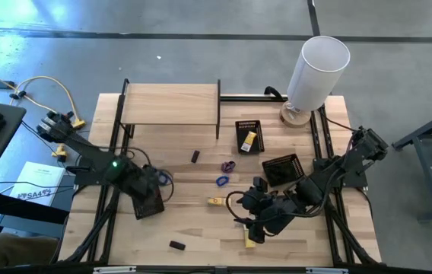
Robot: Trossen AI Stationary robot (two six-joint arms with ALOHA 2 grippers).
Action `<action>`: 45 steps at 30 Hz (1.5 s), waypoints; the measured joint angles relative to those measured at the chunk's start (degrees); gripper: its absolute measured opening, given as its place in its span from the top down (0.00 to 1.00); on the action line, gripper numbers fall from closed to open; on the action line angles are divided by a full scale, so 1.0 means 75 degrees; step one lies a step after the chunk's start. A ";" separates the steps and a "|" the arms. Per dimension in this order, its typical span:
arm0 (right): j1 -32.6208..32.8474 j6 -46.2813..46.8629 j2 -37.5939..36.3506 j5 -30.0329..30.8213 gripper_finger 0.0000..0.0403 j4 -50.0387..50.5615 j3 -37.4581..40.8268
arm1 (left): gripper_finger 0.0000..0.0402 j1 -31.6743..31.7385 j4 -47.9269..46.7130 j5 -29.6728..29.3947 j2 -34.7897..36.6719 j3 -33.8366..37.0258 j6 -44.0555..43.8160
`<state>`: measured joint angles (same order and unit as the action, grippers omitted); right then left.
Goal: Pick & Place Office Desk Supplies
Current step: Put the crayon box into the top black bin
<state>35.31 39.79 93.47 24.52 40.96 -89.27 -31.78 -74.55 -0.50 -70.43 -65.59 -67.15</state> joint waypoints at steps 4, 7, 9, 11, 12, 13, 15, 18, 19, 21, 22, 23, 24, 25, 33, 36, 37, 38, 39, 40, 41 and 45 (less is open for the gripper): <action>0.0175 0.0141 0.0000 0.0092 0.37 0.0044 0.0000 | 0.61 0.0143 0.0687 -0.0661 0.0426 -0.0166 0.0233; 0.0268 0.0321 0.0000 0.0150 0.37 0.0069 0.0000 | 0.61 0.0173 0.1638 -0.1659 0.0570 -0.0166 0.0933; 0.0322 0.0490 0.0000 0.0174 0.37 0.0146 0.0000 | 0.61 0.0148 0.2399 -0.2460 0.0543 -0.0154 0.1682; 0.0385 0.0697 0.0000 0.0215 0.37 0.0207 0.0000 | 0.61 0.0091 0.3214 -0.2986 0.0432 -0.0097 0.2623; 0.0414 0.0794 0.0000 0.0255 0.37 0.0265 0.0000 | 0.61 0.0078 0.3583 -0.3107 0.0341 -0.0065 0.3184; 0.0449 0.0886 0.0000 0.0299 0.37 0.0339 0.0000 | 0.61 0.0071 0.3893 -0.3177 0.0234 -0.0040 0.3737; 0.0509 0.1056 0.0000 0.0410 0.37 0.0395 0.0000 | 0.61 0.0076 0.4332 -0.3157 0.0007 0.0003 0.4721; 0.0593 0.1334 0.0000 0.0671 0.37 0.0484 0.0000 | 0.61 0.0198 0.4549 -0.3120 -0.0311 0.0012 0.5624; 0.0609 0.1470 0.0000 0.0743 0.37 0.0500 0.0000 | 0.61 0.0252 0.4578 -0.3114 -0.0413 0.0014 0.5796; 0.0615 0.1700 0.0000 0.0760 0.37 0.0500 0.0000 | 0.61 0.0381 0.4777 -0.3107 -0.0584 0.0018 0.6119; 0.0614 0.1800 0.0000 0.0744 0.37 0.0502 0.0000 | 0.61 0.0438 0.4950 -0.3078 -0.0660 0.0018 0.6314; 0.0611 0.1902 0.0000 0.0738 0.37 0.0500 0.0000 | 0.61 0.0490 0.5118 -0.2989 -0.0730 0.0018 0.6527; 0.0609 0.2009 0.0000 0.0737 0.37 0.0500 0.0000 | 0.61 0.0550 0.5288 -0.2830 -0.0807 0.0018 0.6770; 0.0609 0.2148 0.0000 0.0743 0.37 0.0500 0.0000 | 0.60 0.0618 0.5453 -0.2584 -0.0869 0.0018 0.7033; 0.0656 0.3146 0.0000 0.0739 0.37 0.0447 0.0000 | 0.54 0.1109 0.5746 -0.3018 -0.1633 0.0018 0.7788; 0.0714 0.3434 0.0000 0.0743 0.37 0.0433 0.0000 | 0.54 0.1216 0.5771 -0.2960 -0.1888 0.0018 0.8014; 0.0733 0.3497 0.0000 0.0745 0.37 0.0419 0.0000 | 0.54 0.1224 0.5751 -0.2957 -0.1947 0.0018 0.8065; 0.0753 0.3539 0.0000 0.0745 0.37 0.0410 0.0000 | 0.54 0.1231 0.5729 -0.2953 -0.1976 0.0018 0.8146; 0.0763 0.3561 0.0000 0.0745 0.37 0.0398 0.0000 | 0.54 0.1231 0.5724 -0.2951 -0.2002 0.0018 0.8183; 0.0763 0.3583 0.0000 0.0751 0.37 0.0362 0.0000 | 0.54 0.1231 0.5794 -0.2952 -0.2033 0.0018 0.8182; 0.0763 0.3606 0.0000 0.0770 0.37 0.0330 0.0000 | 0.54 0.1231 0.5909 -0.2951 -0.2064 0.0018 0.8177; 0.0761 0.3605 0.0000 0.0917 0.37 0.0302 0.0000 | 0.54 0.1233 0.6369 -0.2555 -0.2088 0.0018 0.8174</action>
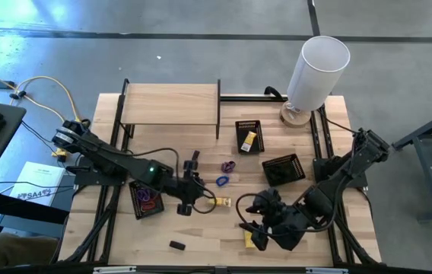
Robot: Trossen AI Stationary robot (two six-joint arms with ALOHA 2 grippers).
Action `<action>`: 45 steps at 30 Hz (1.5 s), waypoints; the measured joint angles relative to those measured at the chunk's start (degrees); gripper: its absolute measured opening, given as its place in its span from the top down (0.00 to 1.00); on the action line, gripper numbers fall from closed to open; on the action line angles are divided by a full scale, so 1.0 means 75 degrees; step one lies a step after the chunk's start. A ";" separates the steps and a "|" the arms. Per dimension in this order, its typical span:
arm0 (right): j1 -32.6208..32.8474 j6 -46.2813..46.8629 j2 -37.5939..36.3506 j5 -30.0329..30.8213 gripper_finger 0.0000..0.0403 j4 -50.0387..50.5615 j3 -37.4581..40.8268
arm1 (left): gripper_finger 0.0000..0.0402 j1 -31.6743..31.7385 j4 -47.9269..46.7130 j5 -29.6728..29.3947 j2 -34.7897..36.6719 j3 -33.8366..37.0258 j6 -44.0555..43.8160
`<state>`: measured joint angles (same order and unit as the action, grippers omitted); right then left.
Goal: Pick & Place Office Desk Supplies
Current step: Put the crayon box into the top black bin
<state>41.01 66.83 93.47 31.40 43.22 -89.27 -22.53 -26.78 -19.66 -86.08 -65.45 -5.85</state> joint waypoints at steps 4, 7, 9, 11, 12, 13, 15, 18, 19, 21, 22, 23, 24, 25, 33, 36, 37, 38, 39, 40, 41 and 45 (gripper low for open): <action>-0.0023 -0.0110 0.0000 0.0039 0.37 0.0000 0.0000 | 0.54 -0.0096 0.0442 0.0108 0.0000 -0.0006 -0.0184; -0.0100 -0.0222 0.0000 0.0060 0.37 0.0003 0.0000 | 0.54 -0.0138 0.0462 0.0079 0.0000 -0.0006 -0.0014; -0.0155 -0.0328 0.0000 0.0061 0.37 0.0003 0.0000 | 0.54 -0.0138 0.0456 0.0090 0.0000 -0.0006 -0.0018; -0.0220 -0.0406 0.0000 0.0068 0.37 0.0003 0.0000 | 0.54 -0.0134 0.0449 0.0118 0.0000 -0.0006 -0.0013; -0.0238 -0.0467 0.0000 0.0073 0.37 0.0003 0.0000 | 0.54 -0.0130 0.0442 0.0174 0.0000 -0.0006 0.0020; -0.0271 -0.0503 0.0000 0.0073 0.37 0.0003 0.0000 | 0.53 -0.0130 0.0429 0.0235 0.0000 -0.0006 0.0065; -0.0312 -0.0549 0.0000 0.0075 0.37 0.0000 0.0000 | 0.51 -0.0126 0.0436 0.0382 0.0000 -0.0006 0.0161; -0.0341 -0.0574 0.0000 0.0070 0.37 0.0000 0.0000 | 0.44 -0.0059 0.0433 0.0605 0.0000 -0.0006 0.0207; -0.0341 -0.0573 0.0000 0.0069 0.37 -0.0004 0.0000 | 0.40 -0.0042 0.0433 0.0631 0.0000 -0.0006 0.0204; -0.0338 -0.0568 0.0000 0.0058 0.37 -0.0015 0.0000 | 0.33 -0.0025 0.0433 0.0682 0.0000 -0.0006 0.0201; -0.0334 -0.0562 0.0000 0.0055 0.37 -0.0017 0.0000 | 0.29 -0.0025 0.0433 0.0682 0.0000 -0.0006 0.0201; -0.0331 -0.0532 0.0000 0.0047 0.37 -0.0017 0.0000 | 0.25 -0.0008 0.0432 0.0688 0.0000 -0.0006 0.0172; -0.0317 -0.0504 0.0000 0.0028 0.37 -0.0018 0.0000 | 0.22 0.0026 0.0419 0.0723 0.0000 -0.0006 0.0169; -0.0299 -0.0484 0.0000 0.0026 0.37 -0.0023 0.0000 | 0.20 0.0068 0.0399 0.0783 0.0000 0.0001 0.0168; -0.0175 -0.0396 0.0000 0.0022 0.37 -0.0063 0.0000 | 0.16 0.0557 0.2864 0.2015 0.0064 0.1524 -0.0002; -0.0163 -0.0341 0.0000 0.0023 0.37 -0.0073 0.0000 | 0.16 0.0590 0.4152 0.2271 0.0067 0.2149 -0.0006; -0.0161 -0.0297 0.0000 0.0018 0.37 -0.0073 0.0000 | 0.16 0.0590 0.4497 0.2288 0.0061 0.2315 -0.0008; -0.0160 -0.0277 0.0000 -0.0001 0.37 -0.0073 0.0000 | 0.16 0.0590 0.4814 0.2293 0.0037 0.2475 0.0000; -0.0160 -0.0269 0.0000 -0.0006 0.37 -0.0075 0.0000 | 0.16 0.0590 0.5055 0.2293 0.0023 0.2618 0.0010; -0.0160 -0.0265 0.0000 -0.0006 0.37 -0.0079 0.0000 | 0.16 0.0590 0.5223 0.2293 0.0020 0.2767 0.0026; -0.0160 -0.0259 0.0000 -0.0006 0.37 -0.0076 0.0000 | 0.16 0.0590 0.5361 0.2290 -0.0007 0.2906 0.0026; -0.0166 -0.0256 0.0000 -0.0016 0.37 -0.0076 0.0000 | 0.16 0.0666 0.5786 0.2228 -0.0321 0.3279 -0.0151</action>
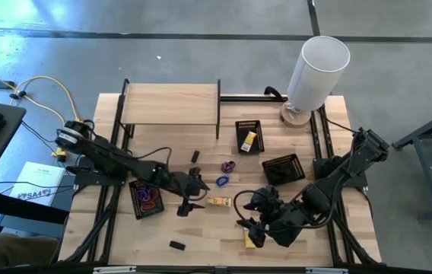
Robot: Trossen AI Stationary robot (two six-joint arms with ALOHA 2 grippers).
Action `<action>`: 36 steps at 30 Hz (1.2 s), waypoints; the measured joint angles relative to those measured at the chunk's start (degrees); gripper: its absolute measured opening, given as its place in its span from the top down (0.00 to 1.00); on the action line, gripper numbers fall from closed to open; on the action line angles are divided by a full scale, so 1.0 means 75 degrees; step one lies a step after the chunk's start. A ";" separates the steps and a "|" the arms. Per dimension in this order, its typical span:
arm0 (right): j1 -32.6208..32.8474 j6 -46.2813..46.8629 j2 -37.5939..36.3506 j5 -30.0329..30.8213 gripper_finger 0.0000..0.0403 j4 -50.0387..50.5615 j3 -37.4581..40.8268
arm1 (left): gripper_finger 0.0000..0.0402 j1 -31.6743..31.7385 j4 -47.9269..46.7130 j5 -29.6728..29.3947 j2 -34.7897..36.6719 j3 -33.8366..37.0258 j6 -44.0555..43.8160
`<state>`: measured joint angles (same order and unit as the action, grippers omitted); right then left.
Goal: Pick & Place Office Desk Supplies
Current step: Put the crayon box into the top black bin
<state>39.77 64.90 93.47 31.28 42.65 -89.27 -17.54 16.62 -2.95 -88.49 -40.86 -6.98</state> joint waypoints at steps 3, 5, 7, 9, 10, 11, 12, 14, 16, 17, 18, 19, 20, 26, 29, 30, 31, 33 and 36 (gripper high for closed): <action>-0.0019 0.0000 0.0000 -0.0019 0.37 0.0003 0.0000 | 0.16 0.0006 0.0521 -0.0027 -0.0410 0.0046 -0.0434; -0.0057 0.0000 0.0000 -0.0021 0.37 0.0014 0.0000 | 0.16 -0.0006 0.0970 -0.0021 -0.0747 0.0041 -0.0720; -0.0100 -0.0003 0.0000 -0.0043 0.37 0.0009 0.0000 | 0.16 -0.0041 0.1241 -0.0019 -0.1060 0.0044 -0.0776; -0.0135 -0.0003 0.0000 -0.0069 0.37 0.0003 0.0000 | 0.16 -0.0041 0.1661 0.0021 -0.1341 0.0041 -0.0792; -0.0165 -0.0004 0.0000 -0.0111 0.37 -0.0003 0.0000 | 0.16 -0.0041 0.1759 0.0021 -0.1429 0.0043 -0.0806; -0.0195 -0.0004 0.0000 -0.0169 0.37 -0.0003 0.0000 | 0.16 -0.0041 0.1931 0.0026 -0.1505 0.0043 -0.0869; -0.0218 -0.0003 0.0000 -0.0209 0.37 -0.0003 0.0000 | 0.16 -0.0038 0.2073 0.0022 -0.1563 0.0043 -0.0904; -0.0227 -0.0003 0.0000 -0.0218 0.37 0.0000 0.0000 | 0.16 -0.0026 0.2107 0.0022 -0.1585 0.0041 -0.0902; -0.0224 -0.0009 0.0000 -0.0220 0.37 -0.0003 0.0000 | 0.16 -0.0024 0.2134 -0.0056 -0.1585 0.0040 -0.0880; -0.0224 -0.0020 0.0000 -0.0220 0.37 -0.0003 0.0000 | 0.16 -0.0026 0.2137 -0.0158 -0.1613 0.0040 -0.0878; -0.0224 -0.0023 0.0000 -0.0215 0.37 0.0000 0.0000 | 0.16 -0.0026 0.2133 -0.0323 -0.1663 0.0040 -0.0877; -0.0224 -0.0026 0.0000 -0.0211 0.37 -0.0001 0.0000 | 0.16 -0.0026 0.2114 -0.0465 -0.1714 0.0040 -0.0877; -0.0224 -0.0026 0.0000 -0.0210 0.37 -0.0001 0.0000 | 0.16 -0.0026 0.2114 -0.0554 -0.1781 0.0040 -0.0877; -0.0224 -0.0097 0.0000 -0.0156 0.37 0.0015 0.0000 | 0.16 -0.0026 0.2368 -0.0646 -0.2197 0.0040 -0.0945; -0.0271 -0.0213 0.0000 -0.0157 0.37 0.0021 0.0000 | 0.16 -0.0026 0.2583 -0.0643 -0.2374 0.0037 -0.0933; -0.0278 -0.0237 0.0000 -0.0155 0.37 0.0021 0.0000 | 0.16 -0.0026 0.2674 -0.0643 -0.2440 0.0037 -0.0936; -0.0312 -0.0274 0.0000 -0.0163 0.37 0.0019 0.0000 | 0.16 -0.0026 0.2737 -0.0643 -0.2502 0.0037 -0.0933; -0.0360 -0.0289 0.0000 -0.0173 0.37 0.0018 0.0000 | 0.16 -0.0026 0.2916 -0.0643 -0.2656 0.0034 -0.0930; -0.0429 -0.0296 0.0000 -0.0174 0.37 0.0018 0.0000 | 0.17 -0.0032 0.3271 -0.0690 -0.2923 0.0034 -0.0900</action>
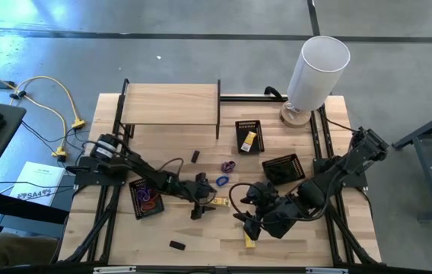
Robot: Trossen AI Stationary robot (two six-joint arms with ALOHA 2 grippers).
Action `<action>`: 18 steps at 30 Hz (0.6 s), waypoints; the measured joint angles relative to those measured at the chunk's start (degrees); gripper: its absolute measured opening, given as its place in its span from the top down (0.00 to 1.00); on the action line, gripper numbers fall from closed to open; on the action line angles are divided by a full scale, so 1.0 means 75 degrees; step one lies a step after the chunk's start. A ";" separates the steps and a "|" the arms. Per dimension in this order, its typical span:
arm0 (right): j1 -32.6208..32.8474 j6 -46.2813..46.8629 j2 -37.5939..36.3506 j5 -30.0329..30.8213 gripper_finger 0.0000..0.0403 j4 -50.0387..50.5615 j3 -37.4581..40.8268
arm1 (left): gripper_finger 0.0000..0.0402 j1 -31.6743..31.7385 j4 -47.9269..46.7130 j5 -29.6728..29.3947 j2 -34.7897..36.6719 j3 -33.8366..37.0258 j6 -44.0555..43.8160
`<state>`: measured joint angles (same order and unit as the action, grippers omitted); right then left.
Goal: Pick & Place Office Desk Supplies
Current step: Put the crayon box into the top black bin
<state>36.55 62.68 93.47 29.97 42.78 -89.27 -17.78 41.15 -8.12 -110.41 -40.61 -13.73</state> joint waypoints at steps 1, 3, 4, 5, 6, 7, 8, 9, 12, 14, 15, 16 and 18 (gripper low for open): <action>-0.0005 -0.0001 0.0000 0.0001 0.37 0.0000 0.0000 | 0.17 0.0000 0.0056 -0.0007 -0.0068 -0.0006 0.0002; -0.0002 -0.0022 0.0000 -0.0002 0.37 -0.0001 0.0000 | 0.19 -0.0009 0.0127 -0.0029 -0.0159 -0.0012 -0.0003; -0.0002 -0.0048 0.0000 -0.0008 0.37 0.0000 0.0000 | 0.20 -0.0009 0.0128 -0.0030 -0.0184 -0.0017 -0.0002; 0.0003 -0.0056 0.0000 -0.0011 0.37 -0.0003 0.0000 | 0.21 -0.0009 0.0125 -0.0032 -0.0189 -0.0017 0.0017; 0.0006 -0.0062 0.0000 -0.0014 0.37 -0.0008 0.0000 | 0.22 -0.0009 0.0117 -0.0029 -0.0192 -0.0017 0.0030; 0.0006 -0.0065 0.0000 -0.0014 0.37 -0.0006 0.0000 | 0.24 -0.0009 0.0106 -0.0026 -0.0192 -0.0017 0.0053; 0.0006 -0.0065 0.0000 -0.0014 0.37 -0.0009 0.0000 | 0.26 -0.0009 0.0089 -0.0039 -0.0194 -0.0017 0.0065; 0.0005 -0.0067 0.0000 -0.0014 0.37 -0.0009 0.0000 | 0.28 -0.0009 0.0077 -0.0101 -0.0195 -0.0017 0.0077; 0.0003 -0.0080 0.0000 -0.0011 0.37 -0.0009 0.0000 | 0.35 -0.0020 0.0034 -0.0299 -0.0204 -0.0020 0.0076; 0.0003 -0.0080 0.0000 -0.0014 0.37 -0.0009 0.0000 | 0.40 -0.0023 0.0014 -0.0410 -0.0209 -0.0020 0.0072; 0.0003 -0.0080 0.0000 -0.0014 0.37 -0.0012 0.0000 | 0.42 -0.0023 0.0007 -0.0441 -0.0209 -0.0020 0.0072; 0.0003 -0.0082 0.0000 -0.0014 0.37 -0.0012 0.0000 | 0.45 -0.0023 0.0000 -0.0457 -0.0209 -0.0017 0.0069; 0.0003 -0.0123 0.0000 -0.0014 0.37 -0.0015 0.0000 | 0.51 -0.0045 -0.0010 -0.0478 -0.0209 -0.0017 0.0043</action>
<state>36.58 61.76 93.47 29.87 42.68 -89.27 -18.12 41.07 -11.71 -111.98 -40.73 -13.41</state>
